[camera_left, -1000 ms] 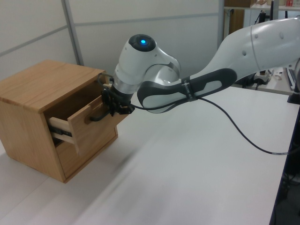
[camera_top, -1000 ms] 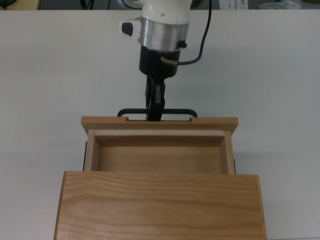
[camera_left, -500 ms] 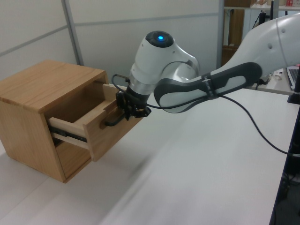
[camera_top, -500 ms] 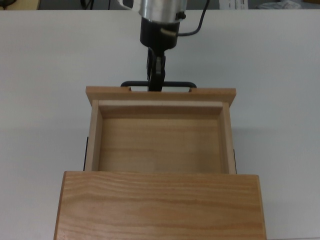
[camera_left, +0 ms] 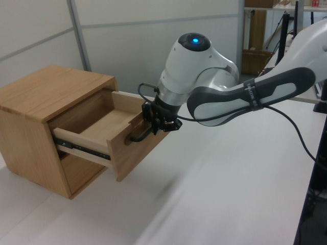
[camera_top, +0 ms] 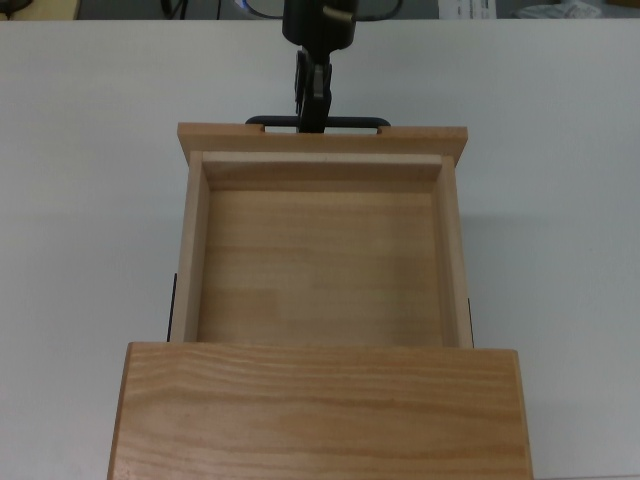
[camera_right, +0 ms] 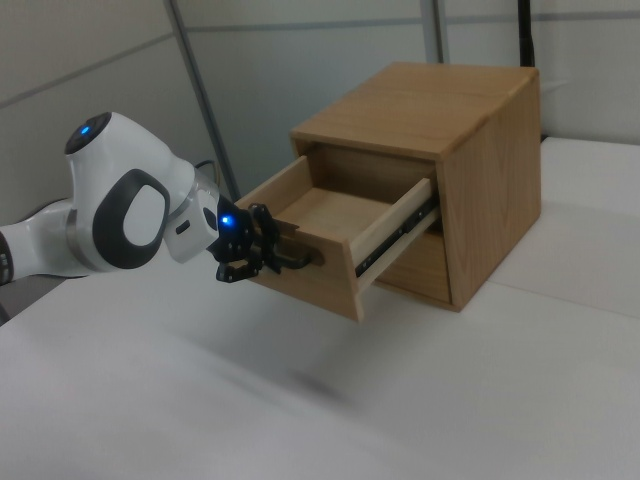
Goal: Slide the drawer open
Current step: 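Pull the handle outward, sliding the upper drawer out of the cabinet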
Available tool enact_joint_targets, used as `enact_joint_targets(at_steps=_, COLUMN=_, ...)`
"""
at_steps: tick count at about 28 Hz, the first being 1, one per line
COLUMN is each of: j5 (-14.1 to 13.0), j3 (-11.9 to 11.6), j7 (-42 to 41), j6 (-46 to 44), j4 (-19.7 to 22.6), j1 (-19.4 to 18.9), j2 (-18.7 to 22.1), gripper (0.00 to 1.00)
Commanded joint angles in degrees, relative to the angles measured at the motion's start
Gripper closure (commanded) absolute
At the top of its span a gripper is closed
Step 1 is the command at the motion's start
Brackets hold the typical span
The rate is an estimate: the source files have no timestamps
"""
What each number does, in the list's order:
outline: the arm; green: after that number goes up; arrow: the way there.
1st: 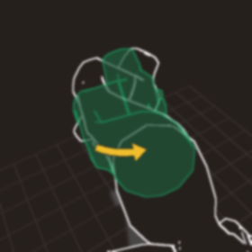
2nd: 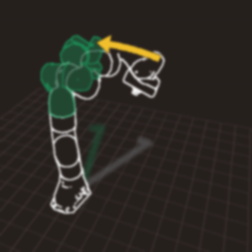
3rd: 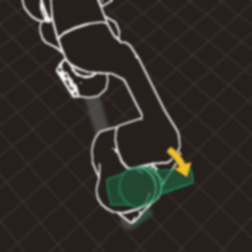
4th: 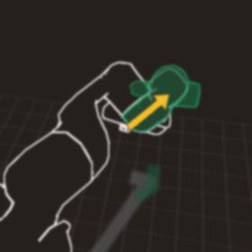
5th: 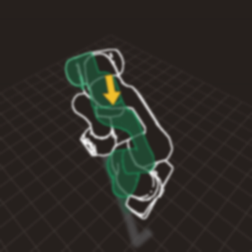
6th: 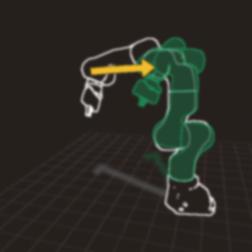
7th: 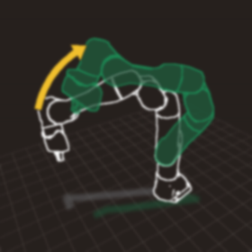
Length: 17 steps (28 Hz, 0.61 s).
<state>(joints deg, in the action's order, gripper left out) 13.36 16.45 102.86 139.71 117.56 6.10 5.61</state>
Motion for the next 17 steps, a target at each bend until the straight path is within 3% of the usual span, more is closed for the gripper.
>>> enact_joint_targets(at_steps=1, j5=-2.28, j3=-0.1, j7=-3.9, j6=-3.65, j4=1.97, j1=-0.65, j2=5.03, gripper=1.0)
enact_joint_targets(at_steps=13, j5=-3.16, j3=-0.81, j7=-3.9, j6=-4.44, j4=4.35, j1=-3.2, j2=7.31, gripper=0.98)
enact_joint_targets(at_steps=16, j5=-4.13, j3=-0.98, j7=-3.98, j6=-4.44, j4=4.17, j1=-3.2, j2=7.14, gripper=0.63)
enact_joint_targets(at_steps=17, j5=-4.22, j3=-1.16, j7=-4.07, j6=-4.44, j4=4.08, j1=-3.12, j2=7.14, gripper=0.36)
